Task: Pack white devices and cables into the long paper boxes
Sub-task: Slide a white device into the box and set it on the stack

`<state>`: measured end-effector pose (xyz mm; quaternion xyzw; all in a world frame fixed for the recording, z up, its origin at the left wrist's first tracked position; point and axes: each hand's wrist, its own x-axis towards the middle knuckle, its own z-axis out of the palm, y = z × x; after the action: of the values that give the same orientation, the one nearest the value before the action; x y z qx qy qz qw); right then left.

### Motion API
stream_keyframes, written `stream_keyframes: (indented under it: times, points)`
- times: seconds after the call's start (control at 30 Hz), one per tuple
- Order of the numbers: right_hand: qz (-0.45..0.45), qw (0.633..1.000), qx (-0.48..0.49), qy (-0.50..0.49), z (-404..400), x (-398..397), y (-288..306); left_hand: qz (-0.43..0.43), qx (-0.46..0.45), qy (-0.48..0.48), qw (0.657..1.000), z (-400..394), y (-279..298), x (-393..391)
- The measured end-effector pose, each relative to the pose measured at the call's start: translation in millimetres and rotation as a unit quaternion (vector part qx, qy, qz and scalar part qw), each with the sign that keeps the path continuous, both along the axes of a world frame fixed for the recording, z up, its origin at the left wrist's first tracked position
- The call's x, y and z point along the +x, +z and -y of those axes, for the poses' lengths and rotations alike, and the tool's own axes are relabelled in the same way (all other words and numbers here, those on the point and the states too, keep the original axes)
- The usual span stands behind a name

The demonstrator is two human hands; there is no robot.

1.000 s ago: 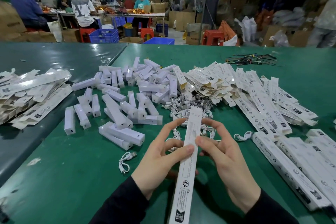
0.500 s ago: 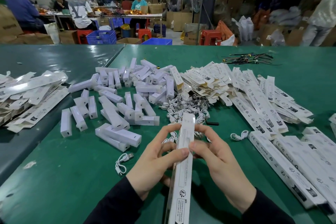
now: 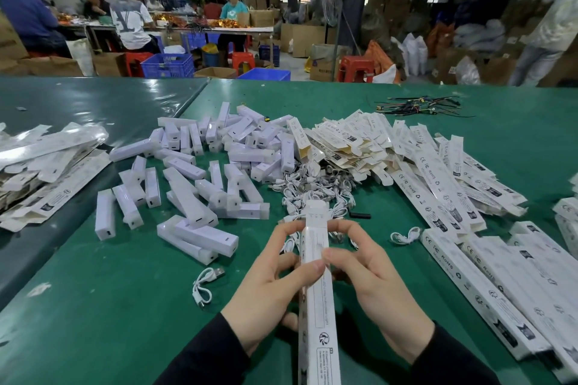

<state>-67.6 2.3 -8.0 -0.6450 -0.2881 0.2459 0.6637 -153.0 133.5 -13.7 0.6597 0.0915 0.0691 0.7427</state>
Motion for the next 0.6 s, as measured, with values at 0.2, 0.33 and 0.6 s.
stream_keyframes:
  times: [0.2, 0.33, 0.6]
  points:
    - [0.000, 1.000, -0.008, 0.001, -1.2, 0.5, -2.3, 0.000, 0.020, 0.007, 1.000, -1.8, -1.5, 0.4]
    - [-0.037, 0.999, 0.001, -0.026, -1.2, 0.3, -1.1, 0.039, 0.073, 0.003, 0.997, -1.6, -3.6, 1.6]
    - [-0.058, 0.996, -0.038, -0.047, -6.4, -3.9, -4.8, 0.048, 0.209, 0.055, 0.975, 6.6, -10.4, 0.9]
